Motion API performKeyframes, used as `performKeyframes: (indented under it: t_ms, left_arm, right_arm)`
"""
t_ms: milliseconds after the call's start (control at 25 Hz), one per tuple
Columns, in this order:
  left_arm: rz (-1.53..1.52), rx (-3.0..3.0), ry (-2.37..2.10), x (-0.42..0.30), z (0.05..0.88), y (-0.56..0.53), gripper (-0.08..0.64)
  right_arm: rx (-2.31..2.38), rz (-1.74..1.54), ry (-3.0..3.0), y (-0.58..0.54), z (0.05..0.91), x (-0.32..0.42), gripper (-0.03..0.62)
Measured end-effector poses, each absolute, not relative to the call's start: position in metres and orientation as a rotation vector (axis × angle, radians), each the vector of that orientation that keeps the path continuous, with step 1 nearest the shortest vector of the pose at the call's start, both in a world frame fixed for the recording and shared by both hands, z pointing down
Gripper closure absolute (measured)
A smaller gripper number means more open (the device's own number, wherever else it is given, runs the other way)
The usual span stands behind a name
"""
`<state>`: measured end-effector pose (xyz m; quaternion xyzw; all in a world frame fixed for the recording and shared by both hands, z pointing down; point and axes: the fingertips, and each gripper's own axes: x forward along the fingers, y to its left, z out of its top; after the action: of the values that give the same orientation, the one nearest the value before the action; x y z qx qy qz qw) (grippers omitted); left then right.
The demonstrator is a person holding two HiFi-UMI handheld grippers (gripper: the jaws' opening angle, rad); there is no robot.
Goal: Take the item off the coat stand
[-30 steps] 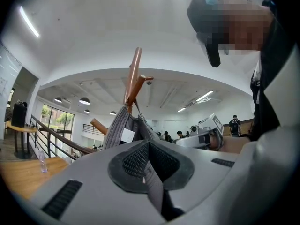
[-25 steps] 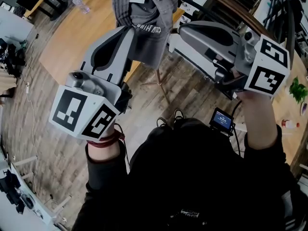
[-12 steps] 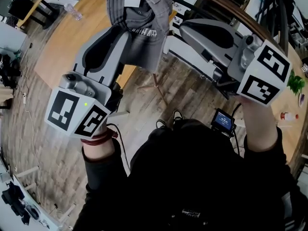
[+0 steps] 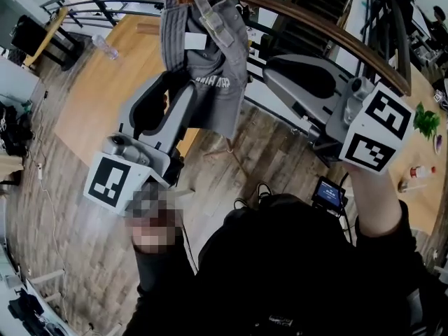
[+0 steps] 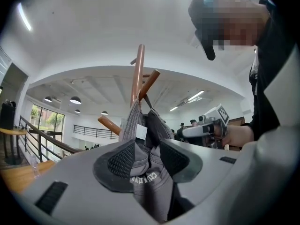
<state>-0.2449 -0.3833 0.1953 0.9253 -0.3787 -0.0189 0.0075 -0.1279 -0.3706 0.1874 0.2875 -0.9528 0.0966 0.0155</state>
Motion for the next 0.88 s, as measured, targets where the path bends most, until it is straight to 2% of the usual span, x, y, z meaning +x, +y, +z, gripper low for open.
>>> performKeyframes:
  t_ms: [480, 880]
  left_arm:
    - [-0.054, 2.906, -1.188, -0.256, 0.195, -0.400, 0.322]
    - [-0.035, 2.894, -1.164, -0.256, 0.202, -0.421, 0.298]
  right_arm:
    - [0.926, 0.272, -2.942, -0.372, 0.189, -0.147, 0.432]
    - [0.870, 0.245, -2.898, -0.383, 0.198, -0.165, 0.334]
